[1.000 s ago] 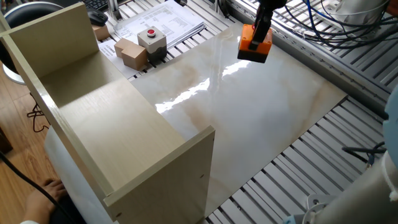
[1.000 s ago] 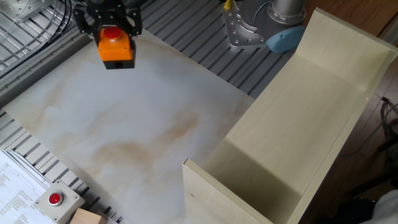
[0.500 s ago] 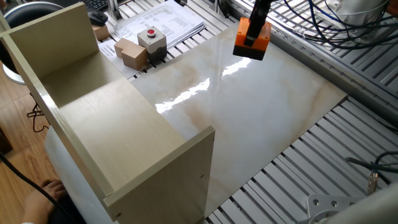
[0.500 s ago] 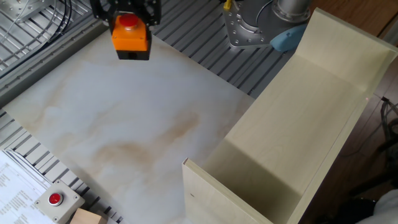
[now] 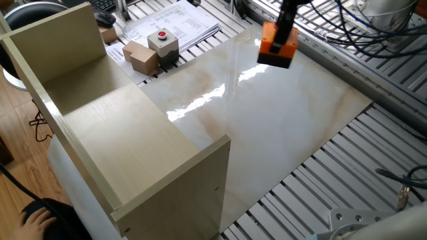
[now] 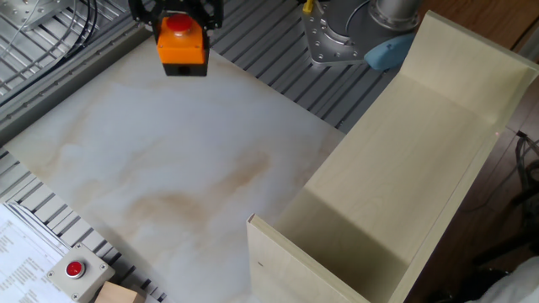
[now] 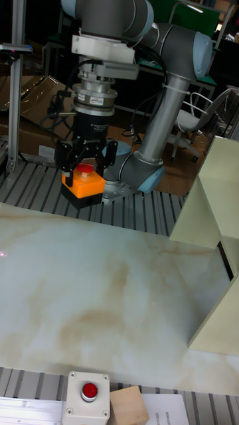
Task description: Put the object on the shelf
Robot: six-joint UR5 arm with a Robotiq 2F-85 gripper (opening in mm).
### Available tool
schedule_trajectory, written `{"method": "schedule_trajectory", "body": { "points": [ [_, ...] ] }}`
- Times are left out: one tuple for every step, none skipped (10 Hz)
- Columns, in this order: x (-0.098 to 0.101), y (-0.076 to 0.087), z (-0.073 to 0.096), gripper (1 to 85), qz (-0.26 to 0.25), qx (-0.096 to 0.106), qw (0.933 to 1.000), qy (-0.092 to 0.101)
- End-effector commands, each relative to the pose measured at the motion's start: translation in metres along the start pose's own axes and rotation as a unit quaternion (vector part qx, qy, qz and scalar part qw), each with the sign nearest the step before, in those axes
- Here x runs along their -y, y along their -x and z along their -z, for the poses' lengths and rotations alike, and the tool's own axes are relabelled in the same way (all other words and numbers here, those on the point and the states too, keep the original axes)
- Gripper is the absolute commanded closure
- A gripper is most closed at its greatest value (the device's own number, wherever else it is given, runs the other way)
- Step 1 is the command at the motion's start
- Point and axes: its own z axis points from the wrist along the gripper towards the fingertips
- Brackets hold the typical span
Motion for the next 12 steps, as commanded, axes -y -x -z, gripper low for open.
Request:
{"method": "schedule_trajectory", "body": {
  "points": [
    [-0.033,-0.003,0.049,84.7,-0.033,-0.032,0.9990,0.003],
    [-0.050,0.010,0.064,84.7,-0.049,-0.045,0.9978,-0.007],
    [-0.059,0.017,0.066,84.7,-0.055,-0.047,0.9974,-0.006],
    [-0.064,0.022,0.063,84.7,-0.060,-0.048,0.9971,-0.006],
    [-0.068,0.027,0.057,84.7,-0.066,-0.049,0.9966,-0.008],
    [-0.062,0.025,0.056,84.7,-0.067,-0.055,0.9960,-0.021],
    [-0.062,0.024,0.056,84.7,-0.058,-0.056,0.9965,-0.022],
    [-0.062,0.026,0.056,84.7,-0.038,-0.054,0.9976,-0.021],
    [-0.070,0.033,0.055,84.7,-0.024,-0.041,0.9989,-0.004],
    [-0.078,0.045,0.054,84.7,-0.022,-0.017,0.9995,0.013],
    [-0.081,0.052,0.054,84.7,-0.029,-0.004,0.9994,0.016],
    [-0.097,0.060,0.059,84.7,-0.051,-0.005,0.9985,0.021]
  ]
}}
